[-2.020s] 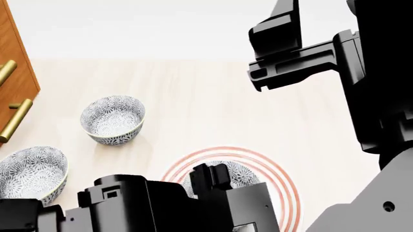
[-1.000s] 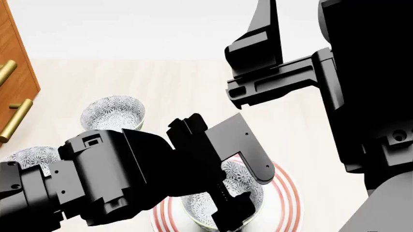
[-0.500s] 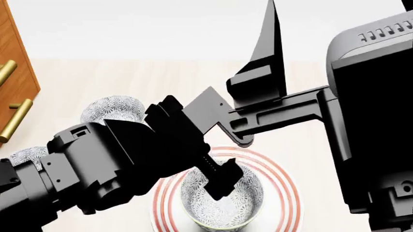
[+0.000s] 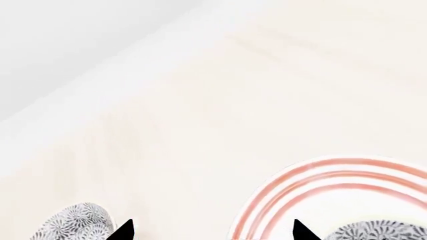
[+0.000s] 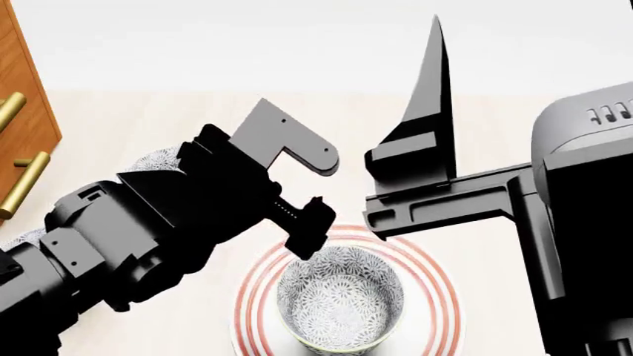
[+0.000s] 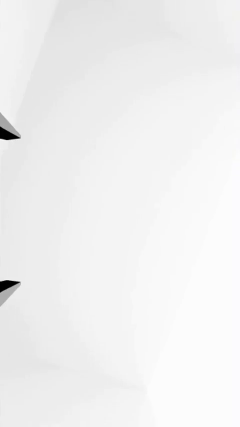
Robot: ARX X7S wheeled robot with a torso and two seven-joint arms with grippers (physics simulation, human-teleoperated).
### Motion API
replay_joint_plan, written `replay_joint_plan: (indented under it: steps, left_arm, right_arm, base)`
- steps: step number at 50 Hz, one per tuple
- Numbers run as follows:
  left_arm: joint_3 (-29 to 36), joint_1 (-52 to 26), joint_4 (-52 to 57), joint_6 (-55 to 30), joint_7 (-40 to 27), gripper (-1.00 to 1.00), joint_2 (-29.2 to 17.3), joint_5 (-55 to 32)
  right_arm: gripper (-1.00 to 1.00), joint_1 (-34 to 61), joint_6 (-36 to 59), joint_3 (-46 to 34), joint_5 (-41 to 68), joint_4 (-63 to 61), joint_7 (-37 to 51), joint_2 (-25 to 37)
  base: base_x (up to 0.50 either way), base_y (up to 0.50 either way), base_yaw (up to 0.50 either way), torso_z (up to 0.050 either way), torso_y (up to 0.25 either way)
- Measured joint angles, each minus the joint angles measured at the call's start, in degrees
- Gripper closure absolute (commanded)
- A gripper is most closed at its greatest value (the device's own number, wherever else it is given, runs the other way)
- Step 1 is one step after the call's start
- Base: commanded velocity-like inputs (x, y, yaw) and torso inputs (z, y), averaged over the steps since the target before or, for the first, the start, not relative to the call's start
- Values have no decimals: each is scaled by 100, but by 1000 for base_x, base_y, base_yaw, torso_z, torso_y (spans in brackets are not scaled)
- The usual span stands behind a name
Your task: Put the bowl at the front on the plate.
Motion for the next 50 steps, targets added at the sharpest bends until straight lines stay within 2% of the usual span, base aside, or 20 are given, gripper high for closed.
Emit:
replay_joint_plan:
  steps: [16, 38, 50]
  left_arm:
    - [-151, -13, -358, 561, -283, -100, -76, -478]
    - [-746, 412, 2255, 1480, -1749, -100, -1481, -854]
    - [-1016, 707, 3863, 2037, -2487, -100, -2262, -785]
  right_arm:
    - [-100, -288, -315, 321, 414, -104, 335, -137]
    - [-100, -698, -808, 747, 1289, -93, 1095, -291]
    - [-100, -840, -825, 652, 1192, -166, 1147, -295]
  base:
    - [0, 0, 0, 0, 0]
    - [0, 0, 0, 0, 0]
    - [0, 0, 0, 0, 0]
